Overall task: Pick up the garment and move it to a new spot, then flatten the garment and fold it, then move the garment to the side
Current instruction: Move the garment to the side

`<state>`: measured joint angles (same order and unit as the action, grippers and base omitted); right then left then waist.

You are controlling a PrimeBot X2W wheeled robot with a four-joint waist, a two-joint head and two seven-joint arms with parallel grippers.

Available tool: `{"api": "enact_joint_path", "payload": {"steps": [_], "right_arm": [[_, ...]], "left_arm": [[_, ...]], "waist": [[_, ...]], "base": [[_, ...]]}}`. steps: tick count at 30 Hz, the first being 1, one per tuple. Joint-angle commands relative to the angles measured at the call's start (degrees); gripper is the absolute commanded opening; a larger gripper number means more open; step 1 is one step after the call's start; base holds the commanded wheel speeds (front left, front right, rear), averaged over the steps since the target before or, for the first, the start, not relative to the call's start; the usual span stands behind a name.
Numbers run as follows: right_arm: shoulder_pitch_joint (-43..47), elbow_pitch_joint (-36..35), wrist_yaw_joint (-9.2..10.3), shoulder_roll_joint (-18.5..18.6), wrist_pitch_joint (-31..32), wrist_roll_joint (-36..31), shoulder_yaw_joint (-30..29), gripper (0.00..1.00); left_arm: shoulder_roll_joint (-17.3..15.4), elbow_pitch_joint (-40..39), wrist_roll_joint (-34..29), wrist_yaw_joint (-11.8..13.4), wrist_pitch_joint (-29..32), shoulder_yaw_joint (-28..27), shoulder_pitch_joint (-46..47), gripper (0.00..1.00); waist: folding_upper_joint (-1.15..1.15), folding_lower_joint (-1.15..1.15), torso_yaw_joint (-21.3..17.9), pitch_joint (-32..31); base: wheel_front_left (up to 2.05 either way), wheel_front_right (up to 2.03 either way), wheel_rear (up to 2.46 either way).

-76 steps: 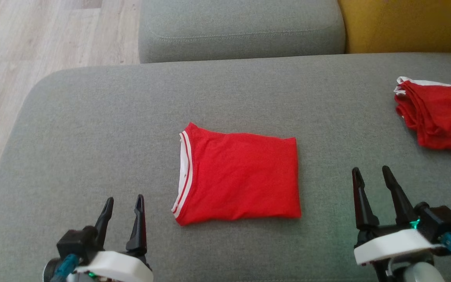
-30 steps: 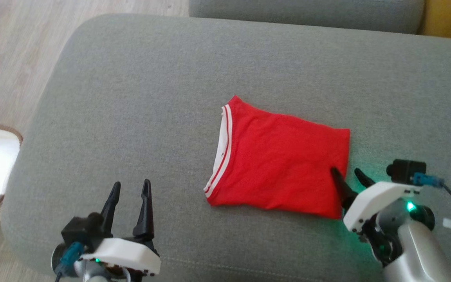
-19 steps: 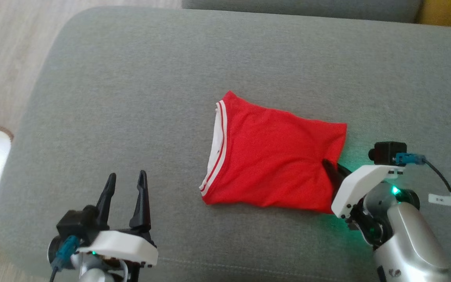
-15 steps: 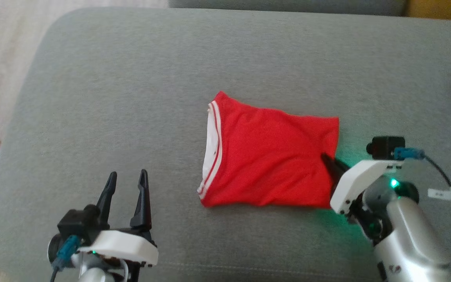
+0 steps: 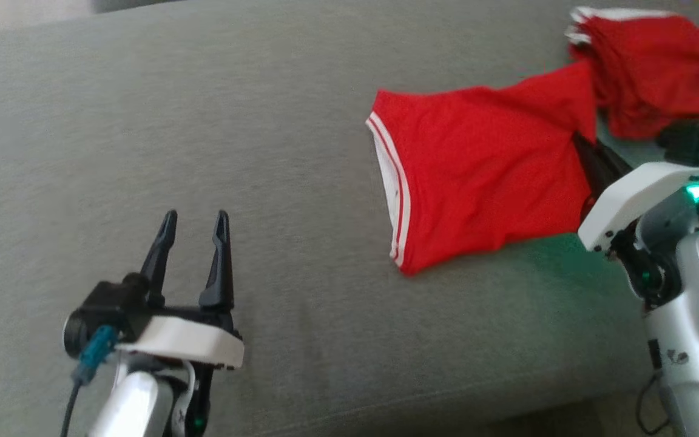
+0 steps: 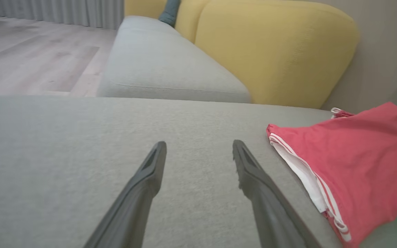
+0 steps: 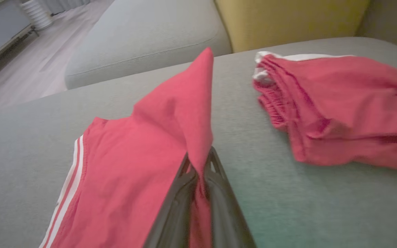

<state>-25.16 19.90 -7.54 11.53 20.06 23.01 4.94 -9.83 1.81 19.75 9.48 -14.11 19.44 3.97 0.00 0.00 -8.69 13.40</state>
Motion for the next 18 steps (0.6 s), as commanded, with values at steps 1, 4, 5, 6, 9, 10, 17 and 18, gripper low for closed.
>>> {"api": "enact_joint_path", "payload": {"steps": [1, 4, 5, 6, 9, 10, 17, 18], "right_arm": [[-2.57, -2.47, 0.05, 0.3, -1.11, -0.53, 0.18, 0.0], [-3.39, -2.18, 0.05, -0.45, -2.06, -0.67, -0.01, 0.0], [-3.68, -1.94, 0.05, -0.68, -2.34, -0.8, 0.06, 0.0], [-3.68, -1.94, 0.05, -0.68, -2.34, -0.8, 0.06, 0.0], [-4.67, -0.94, 0.05, -1.27, -3.15, -1.13, 0.12, 0.0], [-5.09, -0.59, 0.05, -1.47, -3.47, -1.23, 0.14, 0.0], [-10.39, 2.73, 0.05, -1.32, -3.87, -2.48, -1.51, 0.0], [-11.51, 3.46, 0.05, -1.09, -3.8, -2.99, -2.08, 0.0]], "left_arm": [[-1.24, -2.34, -0.71, -0.28, 0.35, -1.82, 3.04, 1.0], [-1.62, -2.41, -0.94, -0.45, 0.89, -1.6, 4.04, 1.0], [-1.73, -2.38, -1.0, -0.48, 1.04, -1.52, 4.26, 1.0], [-1.73, -2.38, -1.0, -0.48, 1.04, -1.52, 4.26, 1.0], [-1.82, -2.21, -1.1, -0.52, 1.29, -1.2, 4.61, 1.0], [-1.8, -2.15, -1.1, -0.53, 1.34, -1.05, 4.62, 1.0], [-1.49, -1.59, -0.66, -0.22, 1.11, -0.92, 4.21, 1.0], [-1.37, -1.49, -0.54, -0.22, 1.0, -0.93, 4.18, 1.0]], "waist": [[0.0, 0.0, -6.3, 3.38], [0.0, 0.0, -8.49, 4.08], [0.0, 0.0, -8.96, 4.18], [0.0, 0.0, -8.96, 4.18], [0.0, 0.0, -9.33, 4.03], [0.0, 0.0, -9.21, 3.84], [0.0, 0.0, -6.23, 2.3], [0.0, 0.0, -5.64, 2.12]], "base": [[0.0, 0.0, 0.0], [0.0, 0.0, 0.0], [0.0, 0.0, 0.0], [0.0, 0.0, 0.0], [0.0, 0.0, 0.0], [0.0, 0.0, 0.0], [0.0, 0.0, 0.0], [0.0, 0.0, 0.0]]}}
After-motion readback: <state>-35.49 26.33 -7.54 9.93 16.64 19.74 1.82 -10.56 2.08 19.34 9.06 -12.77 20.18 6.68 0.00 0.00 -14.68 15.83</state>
